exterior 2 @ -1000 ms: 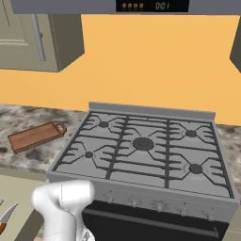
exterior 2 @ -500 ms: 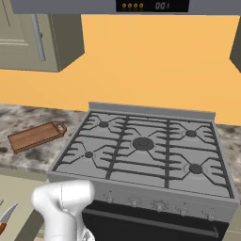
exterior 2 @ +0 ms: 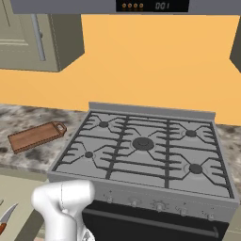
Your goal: Open the drawer on the left and place the cutting tools on the cutting board.
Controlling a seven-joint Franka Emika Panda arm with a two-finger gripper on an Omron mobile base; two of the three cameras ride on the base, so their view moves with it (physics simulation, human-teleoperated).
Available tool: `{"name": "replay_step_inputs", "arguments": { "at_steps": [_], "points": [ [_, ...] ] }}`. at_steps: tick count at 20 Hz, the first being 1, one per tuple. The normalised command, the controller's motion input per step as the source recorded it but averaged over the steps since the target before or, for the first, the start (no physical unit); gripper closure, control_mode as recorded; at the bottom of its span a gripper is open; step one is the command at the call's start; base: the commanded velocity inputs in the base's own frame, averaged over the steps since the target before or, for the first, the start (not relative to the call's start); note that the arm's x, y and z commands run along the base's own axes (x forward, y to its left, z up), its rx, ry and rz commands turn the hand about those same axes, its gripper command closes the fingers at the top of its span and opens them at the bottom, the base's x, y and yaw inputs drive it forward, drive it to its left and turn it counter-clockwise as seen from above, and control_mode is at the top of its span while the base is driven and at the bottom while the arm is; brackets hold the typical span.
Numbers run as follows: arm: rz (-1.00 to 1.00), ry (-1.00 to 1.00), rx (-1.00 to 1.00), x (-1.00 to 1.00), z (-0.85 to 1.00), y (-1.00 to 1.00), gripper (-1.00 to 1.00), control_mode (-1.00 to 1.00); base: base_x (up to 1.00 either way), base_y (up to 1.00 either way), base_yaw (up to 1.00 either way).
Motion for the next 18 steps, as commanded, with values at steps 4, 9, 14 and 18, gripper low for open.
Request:
{"name": "replay_step_inputs", "arguments": {
  "at_steps": [4,9,14,18],
  "points": [
    [-0.01,0.02,0.03,-0.19,0.13,-0.1,-1.0,-1.0,0.0,0.0,0.0],
    [-0.07,0.16,0.0,0.0,0.49,0.0,-1.0,-1.0,0.0,0.0,0.0],
    [-0.07,0.21,0.0,0.04,0.55,-0.04,-1.0,-1.0,0.0,0.0,0.0],
    [-0.03,0.19,0.05,0.0,0.55,-0.25,-1.0,-1.0,0.0,0.0,0.0]
  ]
}}
